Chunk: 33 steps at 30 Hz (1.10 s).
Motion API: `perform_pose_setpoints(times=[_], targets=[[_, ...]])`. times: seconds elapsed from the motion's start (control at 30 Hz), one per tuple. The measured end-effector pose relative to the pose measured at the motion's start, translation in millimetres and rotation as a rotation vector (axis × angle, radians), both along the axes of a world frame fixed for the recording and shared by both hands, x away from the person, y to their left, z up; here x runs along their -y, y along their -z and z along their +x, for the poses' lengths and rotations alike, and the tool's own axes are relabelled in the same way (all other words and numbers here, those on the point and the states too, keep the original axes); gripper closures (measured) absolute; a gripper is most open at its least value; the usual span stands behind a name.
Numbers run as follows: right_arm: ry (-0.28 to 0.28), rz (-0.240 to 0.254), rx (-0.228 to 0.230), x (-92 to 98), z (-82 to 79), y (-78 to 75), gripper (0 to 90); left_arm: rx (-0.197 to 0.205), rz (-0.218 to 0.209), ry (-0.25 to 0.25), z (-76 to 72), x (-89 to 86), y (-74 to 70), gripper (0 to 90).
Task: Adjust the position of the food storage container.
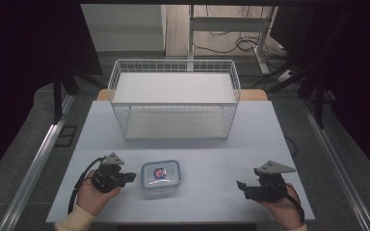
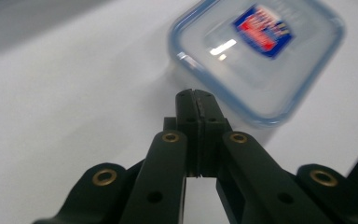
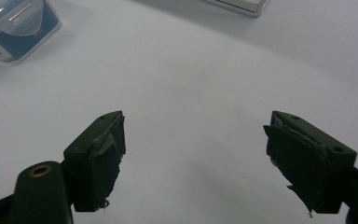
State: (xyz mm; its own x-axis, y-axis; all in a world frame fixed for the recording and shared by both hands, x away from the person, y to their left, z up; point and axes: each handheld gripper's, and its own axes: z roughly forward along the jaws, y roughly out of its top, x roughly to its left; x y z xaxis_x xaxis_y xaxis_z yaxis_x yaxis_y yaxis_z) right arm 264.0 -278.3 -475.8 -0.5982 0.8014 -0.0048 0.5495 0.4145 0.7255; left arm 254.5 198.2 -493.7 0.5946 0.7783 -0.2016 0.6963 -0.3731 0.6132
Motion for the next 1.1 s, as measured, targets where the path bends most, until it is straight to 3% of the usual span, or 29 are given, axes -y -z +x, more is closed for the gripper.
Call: perform_pose_setpoints(times=[0.17, 0.23, 0.47, 1.1], targets=[[0.009, 0.003, 0.013, 1.4, -0.3, -2.0, 19.8, -0.04, 0.043, 0.029, 8.5, 8.4, 10.0, 90.0], [0.018, 0.004, 0.019, 2.5, -0.5, -3.0, 19.8, -0.062, 0.04, 0.029, 12.1, 11.8, 14.6, 90.0], [0.026, 0.015, 0.021, 3.3, -0.2, -3.8, 19.8, -0.065, 0.058, 0.043, 17.5, 16.9, 17.9, 90.0], [0.038, 0.007, 0.006, 1.4, 0.6, -2.7, 19.8, -0.041, 0.065, 0.13, 35.7, 58.5, 16.2, 90.0]])
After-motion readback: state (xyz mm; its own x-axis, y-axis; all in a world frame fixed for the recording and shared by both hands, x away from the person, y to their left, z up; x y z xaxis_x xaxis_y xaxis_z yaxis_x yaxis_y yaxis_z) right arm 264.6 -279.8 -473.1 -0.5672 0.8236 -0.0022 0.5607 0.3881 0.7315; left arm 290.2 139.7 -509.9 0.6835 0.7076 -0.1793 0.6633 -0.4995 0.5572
